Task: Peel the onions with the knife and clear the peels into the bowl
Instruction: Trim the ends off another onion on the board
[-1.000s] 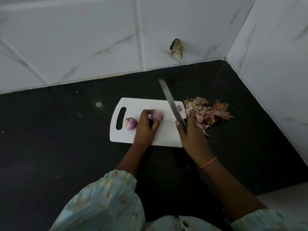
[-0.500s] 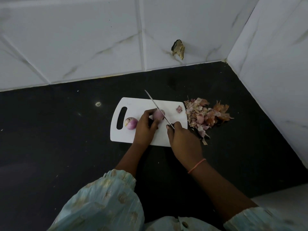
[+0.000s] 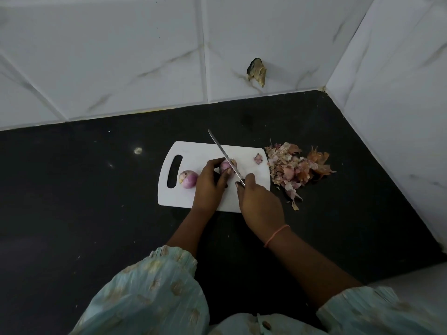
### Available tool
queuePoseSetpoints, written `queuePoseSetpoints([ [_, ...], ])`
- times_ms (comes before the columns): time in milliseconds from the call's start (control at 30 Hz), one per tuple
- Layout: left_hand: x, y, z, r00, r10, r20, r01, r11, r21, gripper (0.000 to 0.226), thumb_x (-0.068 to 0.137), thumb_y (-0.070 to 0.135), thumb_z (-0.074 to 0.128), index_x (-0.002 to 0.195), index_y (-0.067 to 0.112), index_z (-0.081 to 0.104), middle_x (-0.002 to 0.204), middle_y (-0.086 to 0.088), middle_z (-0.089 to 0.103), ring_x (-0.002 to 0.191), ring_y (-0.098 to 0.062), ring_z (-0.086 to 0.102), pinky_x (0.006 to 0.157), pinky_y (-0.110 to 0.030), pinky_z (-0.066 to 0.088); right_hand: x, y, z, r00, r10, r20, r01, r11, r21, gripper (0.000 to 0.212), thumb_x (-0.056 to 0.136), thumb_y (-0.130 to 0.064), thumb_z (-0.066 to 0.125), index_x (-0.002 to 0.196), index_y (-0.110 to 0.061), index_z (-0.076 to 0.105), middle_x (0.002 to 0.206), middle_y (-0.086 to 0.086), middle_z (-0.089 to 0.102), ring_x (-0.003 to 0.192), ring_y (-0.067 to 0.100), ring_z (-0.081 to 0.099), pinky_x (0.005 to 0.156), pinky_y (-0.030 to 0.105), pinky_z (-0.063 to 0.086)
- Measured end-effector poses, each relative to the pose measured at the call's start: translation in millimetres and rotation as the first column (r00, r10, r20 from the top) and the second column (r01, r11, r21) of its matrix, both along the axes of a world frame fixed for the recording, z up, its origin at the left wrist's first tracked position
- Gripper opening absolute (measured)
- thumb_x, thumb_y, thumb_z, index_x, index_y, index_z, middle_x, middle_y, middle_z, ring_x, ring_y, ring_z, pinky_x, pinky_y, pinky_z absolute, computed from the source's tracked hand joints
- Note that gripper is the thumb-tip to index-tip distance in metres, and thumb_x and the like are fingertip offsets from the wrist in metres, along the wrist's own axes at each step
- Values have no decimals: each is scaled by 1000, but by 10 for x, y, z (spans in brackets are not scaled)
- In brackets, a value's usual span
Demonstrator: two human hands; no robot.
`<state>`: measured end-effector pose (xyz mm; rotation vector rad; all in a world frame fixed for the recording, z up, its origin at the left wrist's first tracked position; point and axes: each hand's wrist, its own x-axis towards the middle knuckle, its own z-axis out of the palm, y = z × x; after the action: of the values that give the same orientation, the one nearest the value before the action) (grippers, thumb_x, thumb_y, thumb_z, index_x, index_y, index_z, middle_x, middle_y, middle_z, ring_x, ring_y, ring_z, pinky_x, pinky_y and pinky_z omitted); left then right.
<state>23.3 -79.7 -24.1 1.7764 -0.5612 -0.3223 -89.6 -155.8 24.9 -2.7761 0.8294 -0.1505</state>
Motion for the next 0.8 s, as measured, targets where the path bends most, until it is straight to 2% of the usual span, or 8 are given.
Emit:
queuePoseSetpoints([
  [133, 3, -16, 4, 1000, 13, -6, -13, 1000, -12, 30, 99, 25, 59, 128, 15, 56, 102, -6, 68, 79, -16, 66, 64, -14, 49, -119, 24, -30, 1000, 4, 16, -4, 999, 37, 33, 106, -37, 34, 117, -9, 46, 81, 7, 68, 69, 26, 67, 42, 25, 18],
  [200, 6, -20, 19, 1000, 21, -20, -21, 1000, -7, 32, 99, 25, 59, 128, 14, 55, 103, -7, 68, 80, -15, 65, 63, -14, 49, -7, 1, -42, 1000, -15, 7, 15, 999, 32, 34, 106, -37, 31, 120, -9, 45, 83, 7, 69, 72, 26, 67, 45, 30, 25],
  [300, 8, -16, 25, 999, 21, -44, -22, 1000, -9, 30, 100, 26, 58, 127, 14, 55, 103, -6, 68, 77, -12, 65, 62, -13, 49, 17, -1, -67, 999, -17, -32, 17, 1000, 2, 34, 106, -38, 29, 122, -11, 43, 85, 5, 69, 72, 23, 67, 49, 30, 32],
  [433, 15, -21, 24, 999, 22, -30, -23, 1000, -15, 26, 99, 27, 59, 123, 17, 55, 101, -4, 68, 72, -8, 64, 63, -15, 49, -68, -22, -95, 1000, 7, -12, -8, 999, -45, 32, 105, -35, 36, 117, -8, 49, 75, 6, 68, 60, 24, 65, 41, 25, 14],
  [567, 47, 1, -17, 1000, 7, -12, -7, 1000, 13, 28, 98, 30, 61, 123, 18, 56, 106, -1, 68, 84, -10, 66, 68, -18, 52, 68, -68, -20, 998, 27, -49, -29, 999, -38, 33, 107, -36, 29, 123, -11, 42, 88, 6, 69, 75, 25, 68, 49, 30, 31],
  [633, 54, 10, -36, 1000, -3, 27, 2, 999, 33, 31, 97, 31, 62, 124, 17, 56, 111, 4, 66, 92, -8, 64, 74, -19, 51, -22, -69, 8, 998, 31, -61, -34, 998, -48, 32, 107, -36, 28, 122, -12, 41, 84, 3, 66, 70, 23, 65, 44, 29, 23],
  [700, 60, 6, -40, 999, 0, 47, -2, 999, 43, 31, 96, 29, 64, 123, 15, 56, 110, 5, 65, 88, -5, 63, 72, -15, 48, -68, -62, 41, 996, 31, -83, -36, 997, -63, 31, 107, -37, 28, 121, -13, 41, 79, 2, 63, 65, 22, 62, 43, 28, 16],
  [800, 69, 7, -27, 999, 1, 53, -4, 999, 50, 28, 96, 27, 64, 119, 16, 55, 106, 4, 65, 83, -8, 61, 69, -18, 49, 64, -76, 71, 995, 37, -98, -45, 996, -82, 30, 107, -35, 28, 120, -12, 42, 85, 4, 67, 72, 23, 66, 43, 28, 16],
])
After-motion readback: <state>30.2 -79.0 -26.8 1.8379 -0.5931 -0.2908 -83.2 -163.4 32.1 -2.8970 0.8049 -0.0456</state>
